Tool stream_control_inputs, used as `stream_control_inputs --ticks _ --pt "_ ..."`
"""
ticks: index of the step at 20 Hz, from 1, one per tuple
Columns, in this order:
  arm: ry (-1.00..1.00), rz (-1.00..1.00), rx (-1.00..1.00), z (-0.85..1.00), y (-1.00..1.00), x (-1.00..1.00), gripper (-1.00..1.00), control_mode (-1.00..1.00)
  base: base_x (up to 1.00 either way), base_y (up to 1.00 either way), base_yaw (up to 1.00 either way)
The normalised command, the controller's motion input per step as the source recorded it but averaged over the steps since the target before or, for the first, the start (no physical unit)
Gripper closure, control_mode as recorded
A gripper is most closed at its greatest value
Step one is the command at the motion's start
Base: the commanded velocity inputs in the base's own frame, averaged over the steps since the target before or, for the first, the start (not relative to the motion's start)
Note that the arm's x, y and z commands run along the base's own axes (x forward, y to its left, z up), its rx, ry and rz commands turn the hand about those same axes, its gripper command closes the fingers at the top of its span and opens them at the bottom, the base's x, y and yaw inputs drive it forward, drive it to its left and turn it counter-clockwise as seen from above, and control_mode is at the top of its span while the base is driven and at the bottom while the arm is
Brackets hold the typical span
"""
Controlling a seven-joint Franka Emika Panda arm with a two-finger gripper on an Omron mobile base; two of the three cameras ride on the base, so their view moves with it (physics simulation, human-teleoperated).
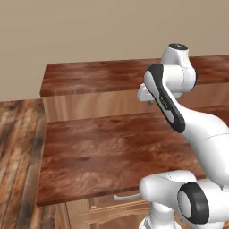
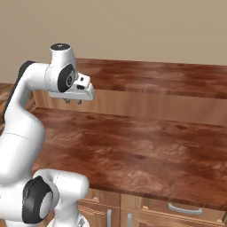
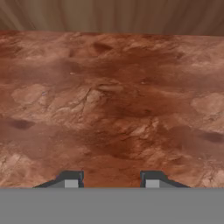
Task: Navigate to the coffee machine.
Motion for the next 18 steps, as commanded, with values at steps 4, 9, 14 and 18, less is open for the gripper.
stream_control_inputs --ticks 4,9,14,18 --pt "0.00 0.00 0.00 0.00 0.00 -0.50 -1.00 -1.00 0.00 0.00 0.00" --pt "-0.05 0.00 0.01 0.00 0.00 -1.00 -1.00 -1.00 0.00 0.00 0.00" --pt "-0.04 0.00 0.04 0.00 0.00 -1.00 -1.00 -1.00 0.00 0.00 0.00" --pt "-0.01 0.00 0.03 -0.01 0.00 -0.86 -1.00 -1.00 0.00 0.00 0.00"
